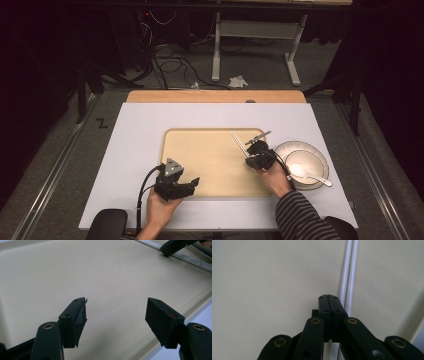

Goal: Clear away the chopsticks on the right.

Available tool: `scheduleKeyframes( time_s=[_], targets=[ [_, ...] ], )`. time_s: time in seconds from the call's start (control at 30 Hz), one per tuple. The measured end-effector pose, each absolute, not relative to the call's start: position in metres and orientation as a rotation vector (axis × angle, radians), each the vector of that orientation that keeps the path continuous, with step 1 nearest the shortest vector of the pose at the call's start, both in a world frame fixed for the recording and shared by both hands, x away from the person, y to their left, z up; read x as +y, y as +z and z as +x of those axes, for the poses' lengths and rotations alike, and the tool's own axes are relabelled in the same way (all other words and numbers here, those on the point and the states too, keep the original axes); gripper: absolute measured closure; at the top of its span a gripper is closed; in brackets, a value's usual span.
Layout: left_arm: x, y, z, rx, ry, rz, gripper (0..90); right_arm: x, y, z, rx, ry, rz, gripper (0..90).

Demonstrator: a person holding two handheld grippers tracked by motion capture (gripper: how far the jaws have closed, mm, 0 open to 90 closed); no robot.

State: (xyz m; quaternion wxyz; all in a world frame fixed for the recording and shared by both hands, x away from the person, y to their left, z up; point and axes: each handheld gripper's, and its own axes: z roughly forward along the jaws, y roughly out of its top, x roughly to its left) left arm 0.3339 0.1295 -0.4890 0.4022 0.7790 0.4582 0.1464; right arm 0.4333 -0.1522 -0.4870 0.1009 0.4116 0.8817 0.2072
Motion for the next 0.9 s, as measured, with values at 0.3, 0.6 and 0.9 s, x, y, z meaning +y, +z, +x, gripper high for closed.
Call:
scheduleKeyframes(
  time_s=[0.3, 0.6, 0.9],
  targets=[
    [0.132, -0.49, 0.331, 1.176, 0.372, 1.968, 33.5, -0.156, -0.487, 0.441, 2.592, 0.606, 1.237, 90.0],
    [0.137, -0.49, 0.327, 1.197, 0.383, 1.949, 33.5, -0.157, -0.486, 0.444, 2.59, 0.595, 1.23, 89.7],
    [0.141, -0.49, 0.323, 1.217, 0.393, 1.942, 33.4, -0.157, -0.487, 0.446, 2.594, 0.602, 1.225, 85.7]
  ],
)
